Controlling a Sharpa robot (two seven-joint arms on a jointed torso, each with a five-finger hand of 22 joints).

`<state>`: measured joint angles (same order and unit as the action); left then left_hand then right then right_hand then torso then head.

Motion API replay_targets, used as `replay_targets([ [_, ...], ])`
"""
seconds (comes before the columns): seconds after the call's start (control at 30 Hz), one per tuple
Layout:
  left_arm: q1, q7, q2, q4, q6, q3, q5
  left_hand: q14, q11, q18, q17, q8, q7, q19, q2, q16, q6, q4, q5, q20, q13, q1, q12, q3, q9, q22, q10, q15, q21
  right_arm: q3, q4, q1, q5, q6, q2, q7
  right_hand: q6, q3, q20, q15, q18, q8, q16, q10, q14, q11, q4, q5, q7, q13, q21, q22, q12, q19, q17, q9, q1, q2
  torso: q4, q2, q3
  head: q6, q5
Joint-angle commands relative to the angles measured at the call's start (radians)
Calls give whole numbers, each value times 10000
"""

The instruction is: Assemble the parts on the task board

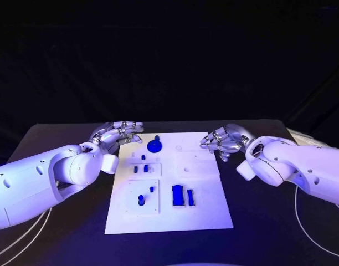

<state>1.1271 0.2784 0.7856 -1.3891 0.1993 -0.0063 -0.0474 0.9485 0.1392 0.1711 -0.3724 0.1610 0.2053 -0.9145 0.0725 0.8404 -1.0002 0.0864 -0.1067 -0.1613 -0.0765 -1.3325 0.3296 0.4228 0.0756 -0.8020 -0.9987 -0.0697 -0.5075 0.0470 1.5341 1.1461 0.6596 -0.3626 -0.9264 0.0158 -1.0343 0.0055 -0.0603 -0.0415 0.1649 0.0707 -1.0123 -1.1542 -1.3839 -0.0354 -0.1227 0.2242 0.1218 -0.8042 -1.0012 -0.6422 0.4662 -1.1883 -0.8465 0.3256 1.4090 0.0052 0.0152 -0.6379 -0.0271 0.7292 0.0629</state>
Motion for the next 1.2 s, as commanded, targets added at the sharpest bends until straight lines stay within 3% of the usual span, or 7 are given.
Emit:
replay_targets([
  [0.03, 9, 498, -90, 198, 424, 8, 62, -450, 36, 5, 338, 60, -8, 408, -53, -563, 73, -47, 91, -118, 36, 97, 73, -122, -8, 337, 113, -122, 499, -20, -813, 43, -3288, 254, 352, -2482, 261, 222, -142, 180, 164, -76, 2323, 566, 1040, -201, 132, -92, 167, 784, 1391, 1428, -878, 828, 2166, -96, 288, 21, -59, 268, -37, -286, -30],
  [0.43, 40, 772, -577, 1042, 1062, 14, -36, -587, 421, 135, 2689, -286, 90, 1580, -99, -5189, 666, -250, 86, -1046, 145, -39, -893, -279, -103, 3128, 696, -825, 3455, -187, -3357, 71, -4897, 1299, 1858, -4008, 1311, 1838, -1244, 1180, 202, -26, 7919, 923, 1992, -1083, 752, -520, 685, 6066, 6942, 5063, -3886, 1534, 4830, -1219, 58, -234, -66, 674, 112, -1067, -229],
  [0.47, 23, 388, -471, 897, 635, 6, 0, -3324, -144, -514, 2929, -639, -541, 3869, -725, -5990, 3427, -864, 365, -212, 765, 4034, -1563, -1428, -756, 4469, 3472, -348, 3846, -175, -3114, 75, -3935, 560, 1699, -2978, 4061, 1166, -709, 415, -459, -707, 8416, 4181, 5616, -634, 1227, -1003, 152, 6426, 7669, 5329, -4662, 4763, 5882, -1754, -4059, -52, -55, 547, 49, -761, -129],
  [0.77, -147, 822, -382, 318, 1719, 18, 101, -5149, -507, -735, 3724, -1610, -1001, 5455, -725, -6811, 5440, -864, 1067, 318, 765, 6808, -2116, -2294, -756, 5615, 5450, -45, 4266, -244, -2301, -168, -4558, -525, 1644, -3535, 5953, 861, -301, 415, -627, -707, 9024, 6380, 8076, 354, 1227, -1396, -281, 7048, 8492, 6422, -4662, 6860, 6691, -2254, -7184, -52, -137, 874, 235, -1205, -547],
  [1.1, -585, 1941, -153, -1176, 4520, 49, 363, -6594, -1392, -946, 3724, -1610, -1352, 6687, -725, -7341, 6956, -864, 1067, 749, 765, 8977, -2508, -2938, -756, 6416, 6959, 697, 5075, -413, -315, -760, -6079, -3175, 1510, -4896, 7429, -55, 603, 415, -896, -707, 9397, 8107, 10014, 354, 1227, -2242, -1218, 8042, 8997, 6422, -4662, 8543, 7287, -3256, -9501, -52, -152, 937, 271, -1292, -629],
  [1.17, -649, 2103, -120, -1392, 4925, 54, 401, -6827, -1392, -946, 3724, -1610, -2053, 6882, -725, -7429, 7204, -864, 1067, 821, 765, 9327, -2570, -3041, -756, 6543, 7203, 697, 5075, -435, -54, -838, -6280, -3524, 1492, -5075, 7658, -55, 603, 415, -1649, -707, 10123, 8394, 10325, 354, 1227, -2242, -1218, 8042, 9079, 6422, -4662, 8815, 7383, -3256, -9871, -52, -152, 937, 271, -1292, -629],
  [1.2, -675, 2171, -106, -1482, 5094, 56, 416, -6939, -1392, -1711, 3724, -1610, -2053, 6981, -725, -7470, 7317, -864, 1067, 856, 765, 9500, -3296, -3098, -756, 6610, 7328, 697, 5075, -444, 50, -869, -6359, -3662, 1485, -5146, 7766, -55, 603, 415, -1649, -707, 10123, 8529, 10470, 354, 1227, -2242, -1218, 8042, 9120, 6422, -4662, 8943, 7428, -3256, -10045, -52, -152, 937, 271, -1292, -629],
])
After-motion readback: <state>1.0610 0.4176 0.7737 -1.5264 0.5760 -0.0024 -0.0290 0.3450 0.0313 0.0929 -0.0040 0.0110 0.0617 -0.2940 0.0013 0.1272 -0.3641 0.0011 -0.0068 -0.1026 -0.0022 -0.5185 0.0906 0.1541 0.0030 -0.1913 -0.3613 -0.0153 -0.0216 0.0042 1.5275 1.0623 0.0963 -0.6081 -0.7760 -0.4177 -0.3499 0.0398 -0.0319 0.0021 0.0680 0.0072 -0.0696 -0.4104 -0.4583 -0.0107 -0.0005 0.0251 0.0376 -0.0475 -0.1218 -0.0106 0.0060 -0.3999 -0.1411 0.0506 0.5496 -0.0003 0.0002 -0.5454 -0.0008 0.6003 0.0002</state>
